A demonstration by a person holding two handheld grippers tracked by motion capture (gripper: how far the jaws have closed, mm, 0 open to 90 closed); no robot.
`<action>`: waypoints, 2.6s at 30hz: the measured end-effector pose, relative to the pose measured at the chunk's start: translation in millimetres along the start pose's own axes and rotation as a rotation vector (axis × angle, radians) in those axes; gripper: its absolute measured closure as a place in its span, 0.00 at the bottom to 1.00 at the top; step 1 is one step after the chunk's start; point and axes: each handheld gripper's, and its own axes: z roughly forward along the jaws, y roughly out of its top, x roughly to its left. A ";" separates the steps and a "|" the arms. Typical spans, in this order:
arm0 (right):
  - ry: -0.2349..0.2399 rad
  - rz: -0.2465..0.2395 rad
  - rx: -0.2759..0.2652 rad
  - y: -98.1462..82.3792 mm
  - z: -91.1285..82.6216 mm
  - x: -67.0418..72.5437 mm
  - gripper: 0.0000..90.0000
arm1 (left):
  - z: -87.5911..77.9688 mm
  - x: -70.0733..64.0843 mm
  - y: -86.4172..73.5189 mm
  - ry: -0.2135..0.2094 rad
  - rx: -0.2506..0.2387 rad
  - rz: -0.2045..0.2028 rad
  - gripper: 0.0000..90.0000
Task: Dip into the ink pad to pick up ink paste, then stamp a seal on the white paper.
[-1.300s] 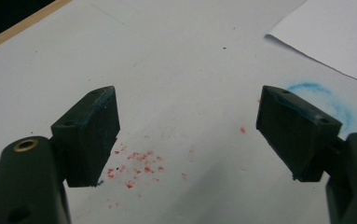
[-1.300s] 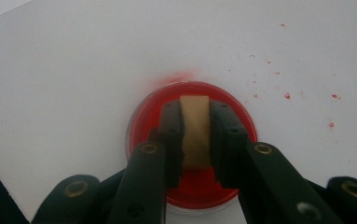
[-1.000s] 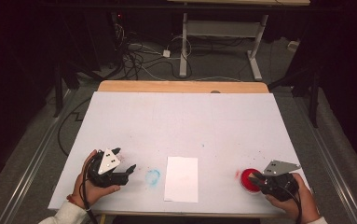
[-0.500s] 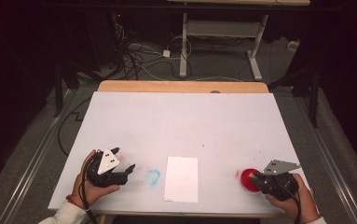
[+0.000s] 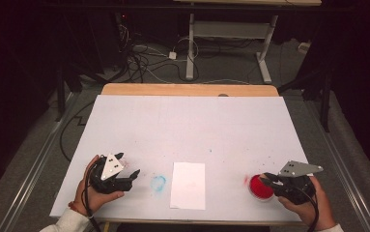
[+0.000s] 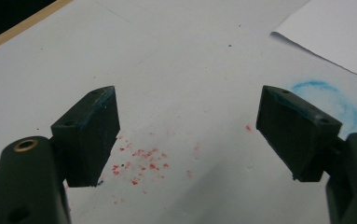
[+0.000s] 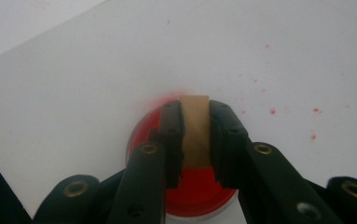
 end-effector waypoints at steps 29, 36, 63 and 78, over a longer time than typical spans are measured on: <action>-0.032 -0.024 -0.096 28.9 -4.5 0.7 0.84 | 2.1 3.3 -5.1 -0.022 0.000 -0.019 0.23; -0.027 -0.041 -0.121 35.9 -3.8 4.9 0.84 | -0.9 2.2 -7.5 -0.019 0.000 -0.020 0.23; 0.039 -0.105 -0.146 64.5 10.8 21.2 0.84 | -10.0 0.9 -14.1 -0.002 -0.007 -0.021 0.23; 0.080 -0.146 -0.162 88.5 23.7 38.4 0.84 | -8.5 0.4 -11.2 0.007 -0.015 0.003 0.23</action>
